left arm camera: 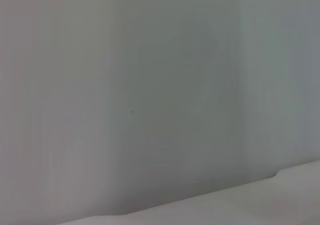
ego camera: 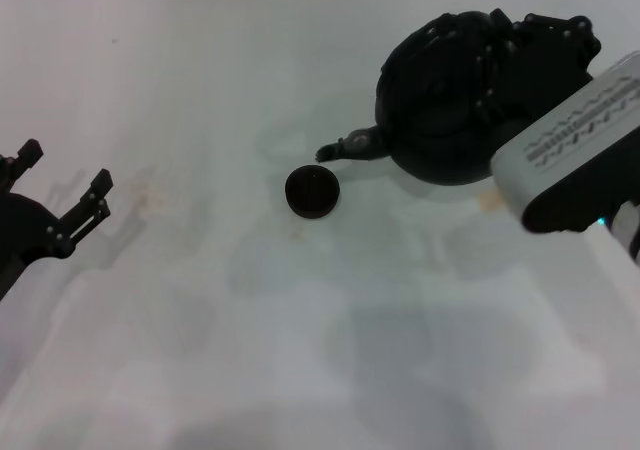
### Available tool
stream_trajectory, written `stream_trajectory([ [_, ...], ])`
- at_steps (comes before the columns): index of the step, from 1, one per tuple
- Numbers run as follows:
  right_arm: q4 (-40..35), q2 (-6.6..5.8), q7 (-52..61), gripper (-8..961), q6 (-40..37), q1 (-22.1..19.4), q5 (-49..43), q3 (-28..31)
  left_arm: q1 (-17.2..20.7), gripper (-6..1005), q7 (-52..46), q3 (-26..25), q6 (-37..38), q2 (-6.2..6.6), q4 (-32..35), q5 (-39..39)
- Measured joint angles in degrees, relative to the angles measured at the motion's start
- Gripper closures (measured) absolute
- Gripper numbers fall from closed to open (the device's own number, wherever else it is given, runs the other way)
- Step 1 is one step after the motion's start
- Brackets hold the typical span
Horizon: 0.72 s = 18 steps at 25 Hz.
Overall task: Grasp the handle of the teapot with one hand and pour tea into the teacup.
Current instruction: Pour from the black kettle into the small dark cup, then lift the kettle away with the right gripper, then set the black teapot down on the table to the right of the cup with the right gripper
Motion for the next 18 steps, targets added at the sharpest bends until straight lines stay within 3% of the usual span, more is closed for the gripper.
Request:
stream_trajectory([
  [6, -2.1, 0.00, 5.8, 845, 10.2, -0.4, 0.0, 6.7, -0.1, 124, 0.0, -0.1, 0.0, 0.00, 0.0, 0.0],
  [9, -3.7, 0.72, 6.6, 845, 16.7, -1.2, 0.0, 11.4, -0.2, 124, 0.0, -0.1, 0.3, 0.00, 0.0, 0.0],
  [12, -5.6, 1.64, 6.7, 845, 25.5, -2.1, 0.9, 18.2, -0.3, 124, 0.0, -0.1, 0.5, 0.00, 0.0, 0.0],
  [18, -10.0, 1.72, 6.4, 846, 44.4, -2.0, 5.1, 32.3, -0.4, 123, 0.0, 0.0, 0.5, -0.01, 0.0, 0.0],
])
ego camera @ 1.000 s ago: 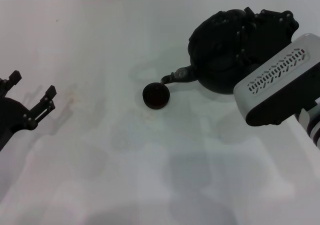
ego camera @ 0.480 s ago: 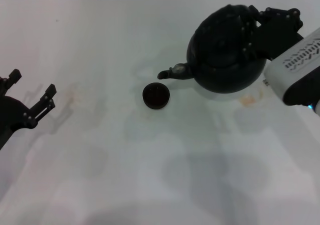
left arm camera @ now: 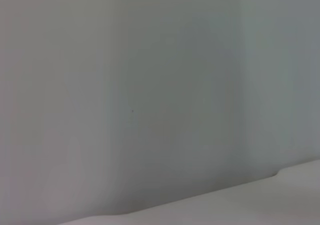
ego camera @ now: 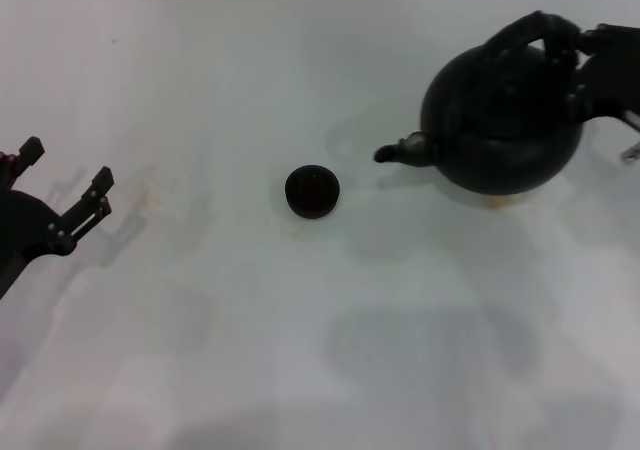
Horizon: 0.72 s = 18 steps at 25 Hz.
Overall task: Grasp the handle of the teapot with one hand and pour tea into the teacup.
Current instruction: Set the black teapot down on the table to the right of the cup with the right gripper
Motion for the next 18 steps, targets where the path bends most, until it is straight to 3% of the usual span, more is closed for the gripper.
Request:
stream_trajectory([
  [8, -14.4, 0.09, -1.8, 844, 26.2, 5.4, 7.2, 16.3, -0.6, 124, 0.0, 0.2, 0.1, 0.00, 0.0, 0.0],
  [18, -18.6, -0.04, -7.9, 841, 30.1, 7.4, 7.7, 18.5, -0.9, 123, 0.0, 0.2, 0.2, -0.06, 0.0, 0.0],
])
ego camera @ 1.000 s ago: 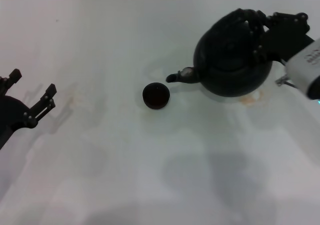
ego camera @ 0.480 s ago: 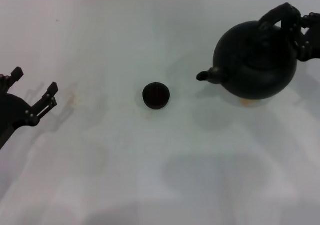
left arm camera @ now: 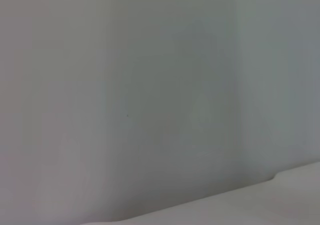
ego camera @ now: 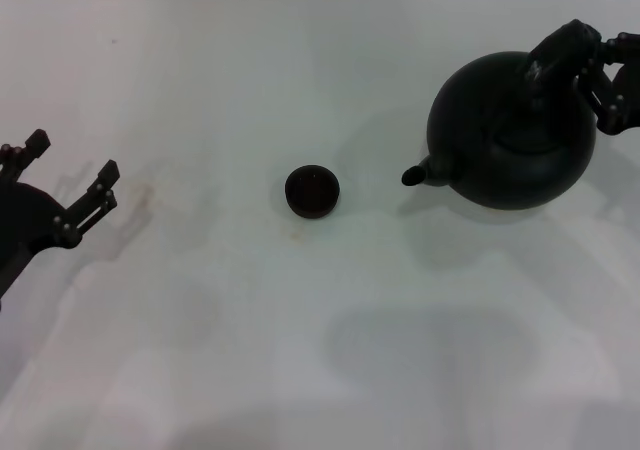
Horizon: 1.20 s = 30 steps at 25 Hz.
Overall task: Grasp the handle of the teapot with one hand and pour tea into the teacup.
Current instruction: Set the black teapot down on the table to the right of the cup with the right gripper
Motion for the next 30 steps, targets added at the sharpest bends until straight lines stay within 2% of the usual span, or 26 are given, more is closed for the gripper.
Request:
stream_trajectory([
  [12, -4.1, 0.00, -1.3, 838, -0.4, 2.5, -0.4, 0.6, 0.1, 124, 0.0, 0.0, 0.0, -0.03, 0.1, 0.0],
  [30, -8.8, -0.30, -4.4, 833, -0.4, 4.0, -0.6, 1.4, 0.0, 125, 0.0, 0.0, 0.0, -0.03, 0.1, 0.0],
])
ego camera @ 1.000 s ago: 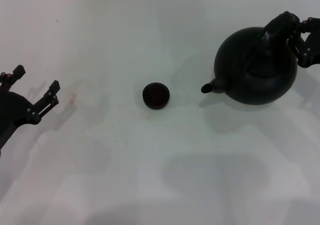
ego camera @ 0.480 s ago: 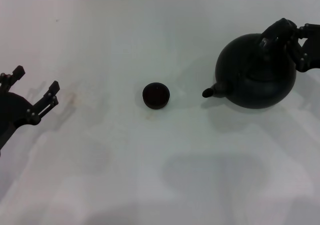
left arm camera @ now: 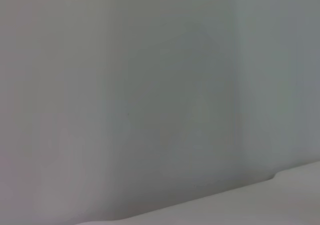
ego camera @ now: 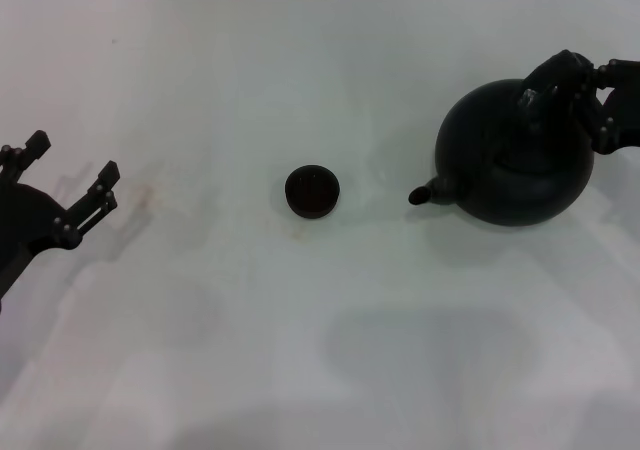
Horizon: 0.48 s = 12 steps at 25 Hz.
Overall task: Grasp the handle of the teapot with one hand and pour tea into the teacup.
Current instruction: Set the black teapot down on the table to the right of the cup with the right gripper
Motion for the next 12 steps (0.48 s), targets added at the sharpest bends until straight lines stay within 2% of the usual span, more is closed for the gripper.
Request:
stream_trajectory([
  [12, -1.0, 0.03, -0.5, 830, -0.1, 0.7, 0.0, 0.1, -0.1, 124, 0.0, 0.0, 0.0, 0.00, 0.0, 0.0],
])
